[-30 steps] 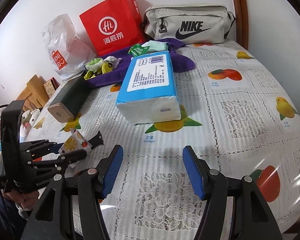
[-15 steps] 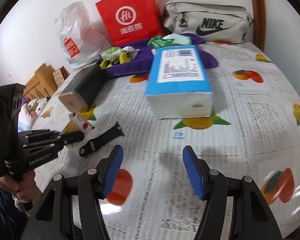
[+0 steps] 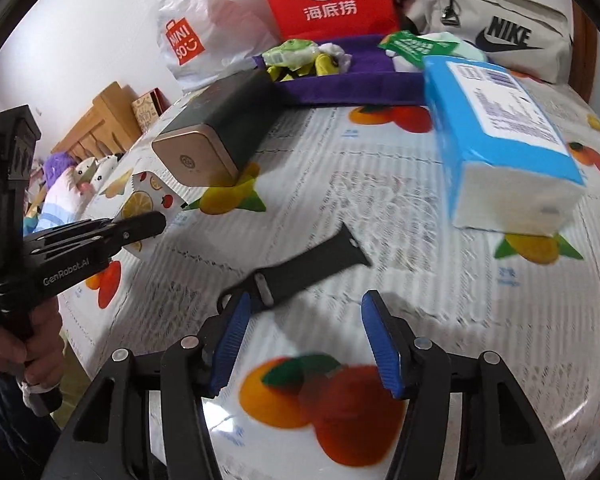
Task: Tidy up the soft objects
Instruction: 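Grasp the black watch strap with the right gripper while the left gripper holds the pouch, then carry the pouch with the left gripper onto the purple towel while the right gripper carries the strap there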
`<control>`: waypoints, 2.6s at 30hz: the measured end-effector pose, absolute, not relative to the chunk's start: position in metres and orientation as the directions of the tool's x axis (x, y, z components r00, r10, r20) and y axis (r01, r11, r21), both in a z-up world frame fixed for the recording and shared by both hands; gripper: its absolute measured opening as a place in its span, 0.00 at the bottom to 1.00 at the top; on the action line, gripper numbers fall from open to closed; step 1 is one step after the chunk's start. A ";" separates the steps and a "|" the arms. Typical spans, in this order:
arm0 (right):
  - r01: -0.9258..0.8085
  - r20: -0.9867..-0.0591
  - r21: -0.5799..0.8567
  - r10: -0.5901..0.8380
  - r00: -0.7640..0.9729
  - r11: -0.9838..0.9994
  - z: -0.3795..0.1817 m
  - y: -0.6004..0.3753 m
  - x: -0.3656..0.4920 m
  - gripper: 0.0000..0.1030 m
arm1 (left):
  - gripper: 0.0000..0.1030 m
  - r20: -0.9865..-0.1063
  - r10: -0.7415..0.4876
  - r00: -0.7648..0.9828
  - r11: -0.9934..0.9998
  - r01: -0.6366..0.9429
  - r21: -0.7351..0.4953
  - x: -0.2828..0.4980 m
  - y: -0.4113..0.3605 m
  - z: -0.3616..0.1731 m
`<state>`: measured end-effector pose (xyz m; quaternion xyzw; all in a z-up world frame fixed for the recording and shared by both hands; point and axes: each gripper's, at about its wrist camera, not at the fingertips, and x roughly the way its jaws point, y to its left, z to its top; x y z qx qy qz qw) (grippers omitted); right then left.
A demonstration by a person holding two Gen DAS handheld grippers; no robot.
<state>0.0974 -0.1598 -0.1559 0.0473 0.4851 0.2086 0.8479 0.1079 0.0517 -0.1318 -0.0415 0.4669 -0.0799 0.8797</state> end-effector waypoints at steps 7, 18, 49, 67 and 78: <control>-0.290 -0.801 0.275 0.386 0.457 0.917 -0.155 -0.143 0.116 0.57 | 0.05 -0.809 -0.213 0.548 0.976 0.085 -0.200 0.112 0.064 -0.139; -0.356 -0.810 0.025 0.228 0.540 0.934 -0.159 -0.113 0.118 0.27 | 0.05 -0.802 -0.238 0.547 0.969 0.082 -0.231 0.114 0.070 -0.141; -0.293 -0.746 0.134 0.290 0.599 0.947 -0.116 -0.205 0.078 0.19 | 0.05 -0.776 -0.200 0.598 0.978 0.079 -0.191 0.089 0.046 -0.095; -0.238 -0.679 0.136 0.266 0.684 0.962 -0.062 -0.250 0.113 0.19 | 0.05 -0.749 -0.171 0.641 0.984 0.080 -0.157 0.127 0.036 -0.051; -0.282 -0.640 0.131 0.299 0.708 0.950 -0.038 -0.242 0.170 0.19 | 0.05 -0.744 -0.173 0.646 0.985 0.092 -0.149 0.178 0.027 -0.039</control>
